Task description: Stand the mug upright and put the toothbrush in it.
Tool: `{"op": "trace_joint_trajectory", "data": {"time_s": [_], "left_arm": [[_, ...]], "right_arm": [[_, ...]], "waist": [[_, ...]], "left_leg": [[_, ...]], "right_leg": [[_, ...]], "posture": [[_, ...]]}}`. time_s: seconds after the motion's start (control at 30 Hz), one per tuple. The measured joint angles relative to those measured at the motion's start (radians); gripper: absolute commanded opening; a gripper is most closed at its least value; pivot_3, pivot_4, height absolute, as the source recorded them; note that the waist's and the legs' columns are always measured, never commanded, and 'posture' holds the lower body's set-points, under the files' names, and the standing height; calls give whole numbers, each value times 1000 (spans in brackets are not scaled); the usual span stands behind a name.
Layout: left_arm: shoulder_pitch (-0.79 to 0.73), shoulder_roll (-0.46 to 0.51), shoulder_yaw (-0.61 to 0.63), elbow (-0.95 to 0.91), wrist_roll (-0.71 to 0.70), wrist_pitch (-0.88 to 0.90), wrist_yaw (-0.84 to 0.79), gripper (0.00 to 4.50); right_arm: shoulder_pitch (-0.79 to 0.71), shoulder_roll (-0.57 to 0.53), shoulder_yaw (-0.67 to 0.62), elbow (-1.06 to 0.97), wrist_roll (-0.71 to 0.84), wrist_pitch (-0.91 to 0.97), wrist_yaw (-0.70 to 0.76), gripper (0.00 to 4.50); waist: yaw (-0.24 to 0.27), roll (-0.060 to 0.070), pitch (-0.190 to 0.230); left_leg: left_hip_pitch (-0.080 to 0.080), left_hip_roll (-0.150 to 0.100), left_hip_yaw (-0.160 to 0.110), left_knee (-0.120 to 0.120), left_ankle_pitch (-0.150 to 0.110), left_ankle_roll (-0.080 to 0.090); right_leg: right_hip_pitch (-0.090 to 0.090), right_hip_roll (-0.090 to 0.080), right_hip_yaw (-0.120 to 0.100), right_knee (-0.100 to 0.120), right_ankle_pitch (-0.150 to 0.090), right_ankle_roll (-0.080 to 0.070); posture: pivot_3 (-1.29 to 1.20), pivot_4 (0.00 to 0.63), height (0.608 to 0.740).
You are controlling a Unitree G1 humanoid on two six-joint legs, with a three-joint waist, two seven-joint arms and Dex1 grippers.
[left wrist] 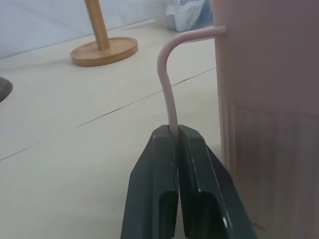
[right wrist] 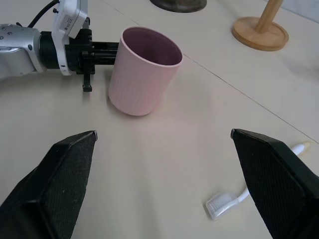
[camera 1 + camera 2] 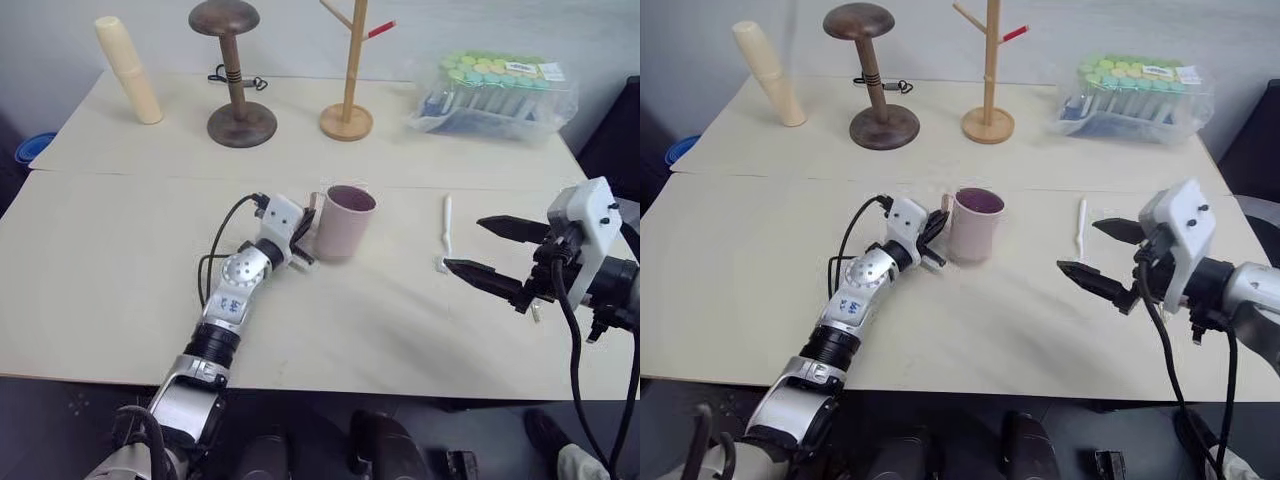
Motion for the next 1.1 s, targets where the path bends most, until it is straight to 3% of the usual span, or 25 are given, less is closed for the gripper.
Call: {"op": "trace_joint_trajectory", "data": {"time_s": [0.17, 0.43, 0.57, 0.63, 0.77, 0.83, 0.97, 1.1], "left_arm": [[101, 30, 31, -54, -9, -12, -39, 1319], [265, 163, 54, -434, -57, 210, -163, 3743], [296, 312, 136, -649, -230, 532, -273, 3743], [289, 433, 173, -731, -351, 693, -372, 3743], [202, 770, 229, -842, -632, 969, -700, 3743], [94, 860, 269, -836, -731, 1040, -807, 3743], [-149, 837, 281, -760, -826, 1116, -828, 3743], [-209, 805, 251, -704, -804, 1101, -818, 3743]], "right_arm": [[17, 0, 0, 0, 4, 0, -2, 4500], [-12, 0, 49, 41, -14, -8, 1, 4500], [-78, 19, 132, 104, -57, -1, -35, 4500], [-122, 35, 180, 146, -89, 0, -56, 4500], [-301, 98, 317, 305, -188, 23, -125, 4500], [-393, 139, 368, 413, -246, 41, -161, 4500], [-537, 252, 437, 630, -357, 46, -239, 4500], [-599, 297, 454, 751, -416, 53, -253, 4500]], "waist": [[-3, 0, 0], [-10, 0, 0], [-13, 0, 0], [-15, 0, 0], [-19, 1, 0], [-13, 2, 0], [-15, 3, 0], [-31, 4, 0]], "left_leg": [[0, 0, 0, 0, 0, 0], [0, 1, -1, 0, 0, 0], [0, 2, -1, 0, 0, 0], [0, 2, -1, 0, 0, 0], [0, 2, -1, 0, 0, 0], [0, 1, -1, 0, 0, 0], [-1, 0, -1, -1, 0, 0], [-1, 1, -1, -5, 0, 0]], "right_leg": [[0, 0, 0, 0, 0, 0], [0, 0, 0, 0, 0, 0], [0, 0, 0, 0, 0, 0], [0, 0, 0, 0, 0, -1], [0, 1, 0, 0, -1, -1], [0, 1, 0, -1, -1, -2], [0, 1, -1, -1, -1, -1], [-2, 2, -2, -2, -1, -2]], "posture": [[0, 150, 740], [0, 150, 740], [0, 150, 740], [0, 150, 740], [0, 150, 740], [0, 150, 740], [0, 150, 740], [0, 150, 740]]}}
